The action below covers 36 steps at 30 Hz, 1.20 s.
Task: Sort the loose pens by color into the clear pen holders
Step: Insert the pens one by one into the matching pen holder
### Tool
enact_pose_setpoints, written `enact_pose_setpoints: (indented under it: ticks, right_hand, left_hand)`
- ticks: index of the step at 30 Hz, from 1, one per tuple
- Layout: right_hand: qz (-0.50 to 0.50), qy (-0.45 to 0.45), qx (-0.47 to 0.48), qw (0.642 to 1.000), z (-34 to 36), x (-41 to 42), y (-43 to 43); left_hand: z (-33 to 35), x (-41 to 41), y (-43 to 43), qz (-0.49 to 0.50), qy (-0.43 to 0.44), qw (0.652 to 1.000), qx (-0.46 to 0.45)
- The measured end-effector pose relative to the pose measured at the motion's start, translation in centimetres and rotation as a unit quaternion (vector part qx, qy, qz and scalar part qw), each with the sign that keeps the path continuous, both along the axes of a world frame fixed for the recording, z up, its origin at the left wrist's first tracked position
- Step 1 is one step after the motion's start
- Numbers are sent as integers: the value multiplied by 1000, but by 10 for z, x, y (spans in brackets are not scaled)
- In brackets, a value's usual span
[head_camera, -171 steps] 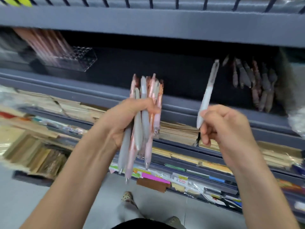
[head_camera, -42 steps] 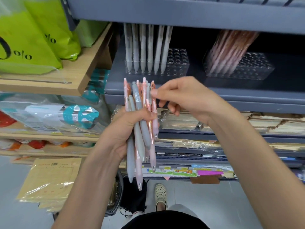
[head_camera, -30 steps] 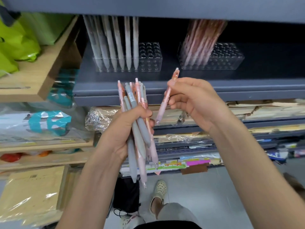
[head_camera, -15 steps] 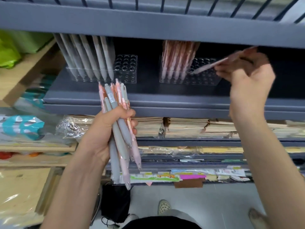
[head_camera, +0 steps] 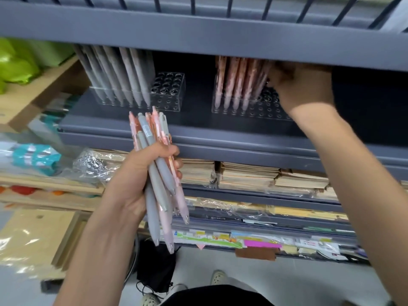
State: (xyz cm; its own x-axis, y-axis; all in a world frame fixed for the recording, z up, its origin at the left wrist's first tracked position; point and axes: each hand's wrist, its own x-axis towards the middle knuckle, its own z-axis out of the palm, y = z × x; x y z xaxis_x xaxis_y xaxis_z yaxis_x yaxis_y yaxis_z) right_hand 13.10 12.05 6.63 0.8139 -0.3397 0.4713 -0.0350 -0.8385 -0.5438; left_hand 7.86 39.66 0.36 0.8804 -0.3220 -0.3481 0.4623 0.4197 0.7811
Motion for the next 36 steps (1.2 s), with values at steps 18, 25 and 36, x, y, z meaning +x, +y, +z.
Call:
enact_pose_setpoints:
  ticks: [18, 25, 36]
  right_hand:
    - [28, -17, 260, 965, 1, -57, 38]
    - [199, 222, 473, 829, -45, -160, 124]
    - [171, 148, 587, 778, -55, -171, 130]
  left_hand:
    - [8, -8, 4, -6, 16, 1000, 18]
    - [10, -9, 1, 20, 6, 999, 45]
    - [6, -15, -13, 8, 18, 999, 25]
